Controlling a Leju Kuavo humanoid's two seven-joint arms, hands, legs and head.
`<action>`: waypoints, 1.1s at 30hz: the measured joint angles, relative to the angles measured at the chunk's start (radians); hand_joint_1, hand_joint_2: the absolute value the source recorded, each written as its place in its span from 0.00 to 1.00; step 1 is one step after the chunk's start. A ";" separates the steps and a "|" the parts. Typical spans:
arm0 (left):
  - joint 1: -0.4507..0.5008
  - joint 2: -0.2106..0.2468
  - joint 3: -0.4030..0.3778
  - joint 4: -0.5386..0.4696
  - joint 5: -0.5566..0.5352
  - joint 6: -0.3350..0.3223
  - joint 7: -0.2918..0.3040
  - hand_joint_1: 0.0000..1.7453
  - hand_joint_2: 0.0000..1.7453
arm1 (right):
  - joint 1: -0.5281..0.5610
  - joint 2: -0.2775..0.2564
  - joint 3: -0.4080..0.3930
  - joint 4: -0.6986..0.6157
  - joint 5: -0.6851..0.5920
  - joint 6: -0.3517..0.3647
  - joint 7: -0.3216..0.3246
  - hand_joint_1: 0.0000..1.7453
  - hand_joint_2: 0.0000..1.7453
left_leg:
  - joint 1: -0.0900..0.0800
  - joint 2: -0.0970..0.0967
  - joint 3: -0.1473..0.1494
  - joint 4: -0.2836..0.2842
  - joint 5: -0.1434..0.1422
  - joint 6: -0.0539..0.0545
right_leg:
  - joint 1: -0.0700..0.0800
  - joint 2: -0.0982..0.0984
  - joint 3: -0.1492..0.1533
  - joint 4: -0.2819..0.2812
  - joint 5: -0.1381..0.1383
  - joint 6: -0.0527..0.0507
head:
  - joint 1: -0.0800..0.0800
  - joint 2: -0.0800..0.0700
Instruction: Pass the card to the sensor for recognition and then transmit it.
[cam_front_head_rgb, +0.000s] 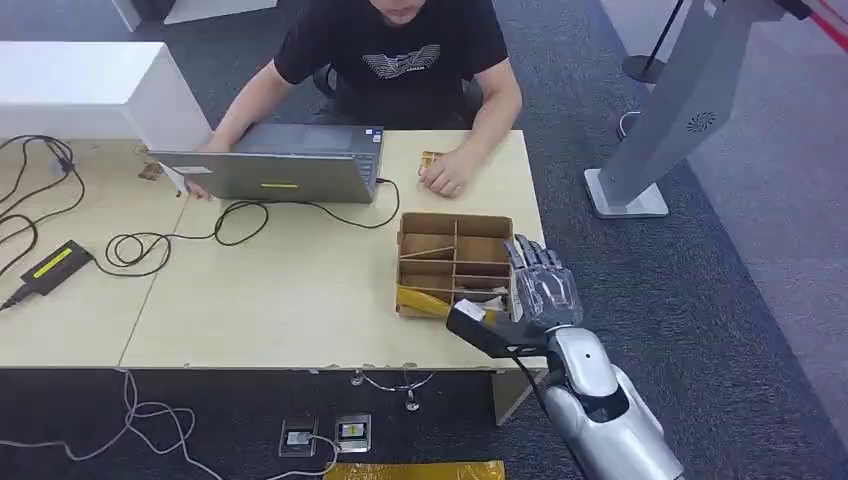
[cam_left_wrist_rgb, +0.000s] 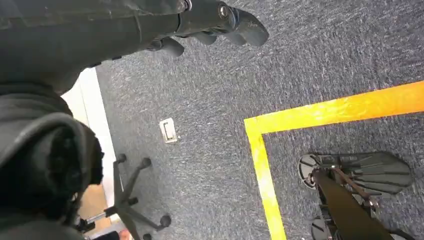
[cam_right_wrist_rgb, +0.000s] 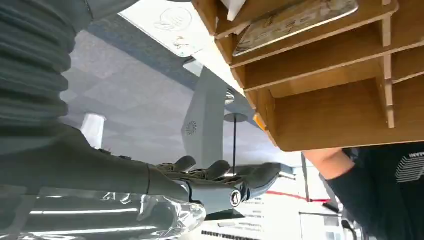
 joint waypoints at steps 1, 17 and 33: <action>0.000 0.000 -0.001 0.000 0.000 0.000 0.000 0.00 0.00 | 0.000 0.001 0.000 0.003 0.000 -0.011 -0.006 0.00 1.00 | 0.000 0.000 0.000 0.000 0.000 0.000 | 0.000 0.000 0.000 0.000 0.000 0.000 | -0.001 0.000; -0.001 -0.003 -0.004 0.000 0.018 0.003 0.000 0.00 0.00 | -0.016 0.040 0.026 0.094 0.024 -0.079 -0.058 0.00 1.00 | 0.000 0.000 0.000 0.000 0.000 0.000 | 0.000 0.000 0.000 0.000 0.000 0.000 | 0.000 0.000; -0.002 -0.006 -0.005 0.000 0.016 0.002 0.000 0.00 0.00 | -0.056 0.060 0.038 0.204 0.016 -0.128 -0.077 0.00 1.00 | 0.000 0.000 0.000 0.000 0.000 0.000 | 0.000 0.000 0.000 0.000 0.000 0.000 | 0.000 0.000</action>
